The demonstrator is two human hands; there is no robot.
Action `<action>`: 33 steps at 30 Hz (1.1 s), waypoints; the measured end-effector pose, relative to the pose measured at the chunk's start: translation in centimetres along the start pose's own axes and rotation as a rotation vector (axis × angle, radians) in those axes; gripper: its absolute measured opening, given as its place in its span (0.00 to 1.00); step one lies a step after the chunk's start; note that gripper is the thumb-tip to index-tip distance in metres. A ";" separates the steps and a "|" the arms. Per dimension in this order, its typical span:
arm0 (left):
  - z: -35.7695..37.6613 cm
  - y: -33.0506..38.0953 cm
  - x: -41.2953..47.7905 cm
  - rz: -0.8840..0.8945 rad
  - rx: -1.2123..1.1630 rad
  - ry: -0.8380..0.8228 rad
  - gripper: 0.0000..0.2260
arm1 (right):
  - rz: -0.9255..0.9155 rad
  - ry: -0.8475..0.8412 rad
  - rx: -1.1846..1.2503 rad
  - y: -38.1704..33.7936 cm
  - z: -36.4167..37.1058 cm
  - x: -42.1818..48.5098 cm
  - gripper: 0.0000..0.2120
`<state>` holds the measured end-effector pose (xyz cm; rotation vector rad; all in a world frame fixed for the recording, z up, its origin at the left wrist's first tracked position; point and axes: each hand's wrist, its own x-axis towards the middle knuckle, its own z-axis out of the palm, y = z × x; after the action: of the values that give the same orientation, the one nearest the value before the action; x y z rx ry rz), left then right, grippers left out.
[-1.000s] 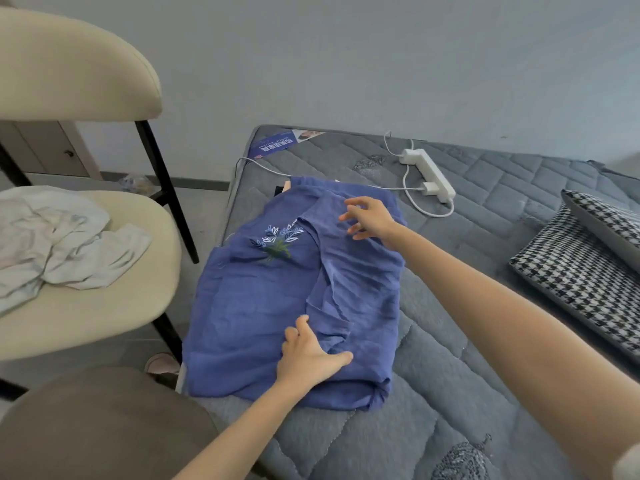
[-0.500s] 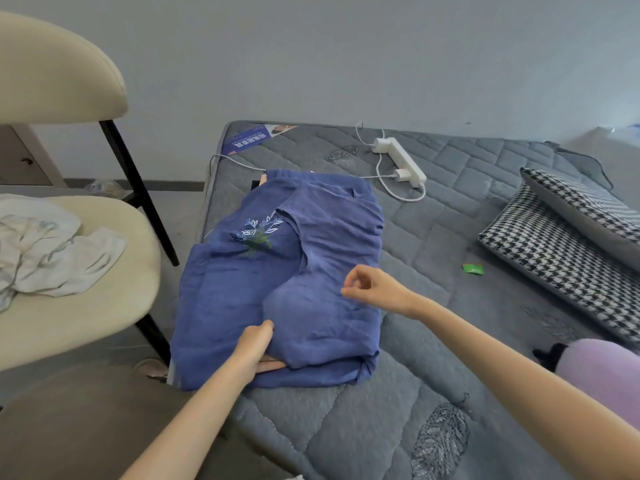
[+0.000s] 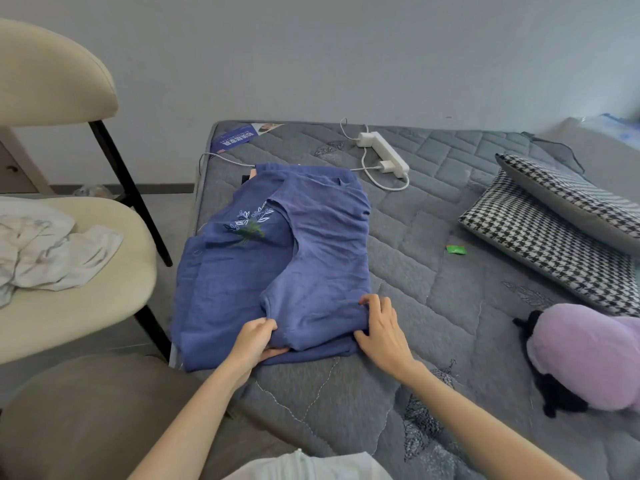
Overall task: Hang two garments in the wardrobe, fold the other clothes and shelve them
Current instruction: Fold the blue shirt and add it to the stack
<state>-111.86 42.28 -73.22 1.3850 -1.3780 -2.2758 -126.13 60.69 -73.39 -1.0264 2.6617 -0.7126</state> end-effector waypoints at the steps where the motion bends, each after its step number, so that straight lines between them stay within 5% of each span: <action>1: 0.0 0.0 -0.2 0.003 -0.040 -0.006 0.09 | -0.009 0.020 -0.008 -0.2 -0.1 -0.1 0.20; 7: 0.0 0.0 -1.0 0.010 -0.167 -0.056 0.09 | -0.075 0.112 -0.097 -0.2 -2.0 -0.6 0.18; 18: -0.5 -1.3 -1.9 0.079 0.393 -0.004 0.06 | -0.272 -0.132 -0.320 3.4 -3.3 -2.3 0.16; 23: -1.3 -0.9 -2.2 0.171 0.447 0.144 0.07 | -0.264 -0.228 -0.423 2.5 -4.1 -0.8 0.17; 27: -2.3 -0.1 -2.6 0.329 0.655 0.441 0.07 | -0.302 -0.154 -0.385 0.4 -4.1 0.2 0.12; 33: -4.0 0.8 -2.1 0.427 0.596 0.654 0.13 | -0.409 -0.056 -0.252 -4.4 -2.4 2.9 0.08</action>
<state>-107.87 40.44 -71.90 1.5694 -1.9060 -1.0370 -126.53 56.77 -69.15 -1.6605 2.5621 -0.4084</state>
